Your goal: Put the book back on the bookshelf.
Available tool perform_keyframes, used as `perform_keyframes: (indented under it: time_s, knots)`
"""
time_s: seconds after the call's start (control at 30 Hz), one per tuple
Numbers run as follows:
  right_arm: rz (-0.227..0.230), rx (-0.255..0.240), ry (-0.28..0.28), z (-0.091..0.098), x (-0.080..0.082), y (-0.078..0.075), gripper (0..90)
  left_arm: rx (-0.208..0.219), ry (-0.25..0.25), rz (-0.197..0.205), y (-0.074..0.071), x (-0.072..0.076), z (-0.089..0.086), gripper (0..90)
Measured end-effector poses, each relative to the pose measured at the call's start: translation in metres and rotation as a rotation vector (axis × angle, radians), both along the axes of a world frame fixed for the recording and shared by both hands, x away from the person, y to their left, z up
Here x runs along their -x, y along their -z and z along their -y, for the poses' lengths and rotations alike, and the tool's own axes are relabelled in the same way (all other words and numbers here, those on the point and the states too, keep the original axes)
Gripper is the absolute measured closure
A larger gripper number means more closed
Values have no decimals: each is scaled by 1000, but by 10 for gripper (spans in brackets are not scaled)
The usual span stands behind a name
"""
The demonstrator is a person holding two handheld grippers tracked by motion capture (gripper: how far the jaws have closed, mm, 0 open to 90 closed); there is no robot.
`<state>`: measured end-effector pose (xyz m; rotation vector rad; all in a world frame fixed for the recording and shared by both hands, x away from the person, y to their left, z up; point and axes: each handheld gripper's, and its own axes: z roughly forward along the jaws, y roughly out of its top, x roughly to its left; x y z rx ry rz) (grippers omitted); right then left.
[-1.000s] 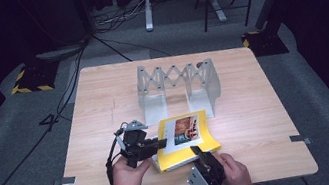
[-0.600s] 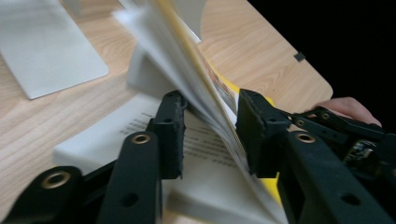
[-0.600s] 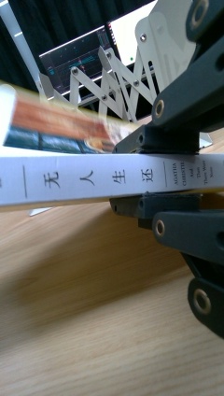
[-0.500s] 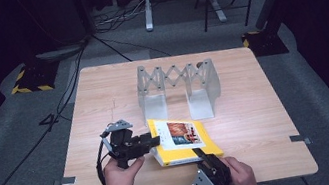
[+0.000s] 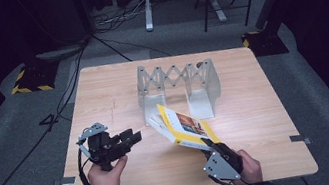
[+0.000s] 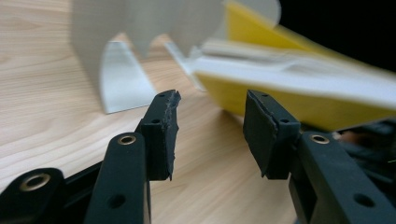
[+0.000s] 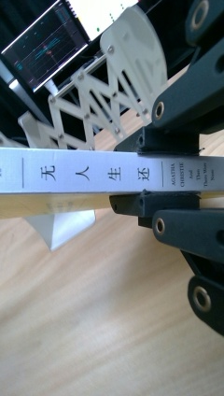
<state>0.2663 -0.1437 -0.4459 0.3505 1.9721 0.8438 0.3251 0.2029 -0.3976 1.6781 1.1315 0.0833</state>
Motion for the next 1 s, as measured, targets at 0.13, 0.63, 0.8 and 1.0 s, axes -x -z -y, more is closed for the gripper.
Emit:
perform_keyframes:
  time_s: [0.13, 0.63, 0.8, 1.0]
  knots:
    - [-4, -52, 25, 11, -3, -14, 761, -56, -67, -12, 12, -3, -12, 549]
    - [3, -223, 93, 33, -12, -51, 761, -266, -249, -40, 61, -14, -44, 542]
    - [9, -274, 101, 38, -16, -62, 761, -362, -243, -8, 72, -18, -42, 509]
    - [3, -320, 123, 42, -27, -74, 761, -421, -231, 10, 81, -22, -40, 500]
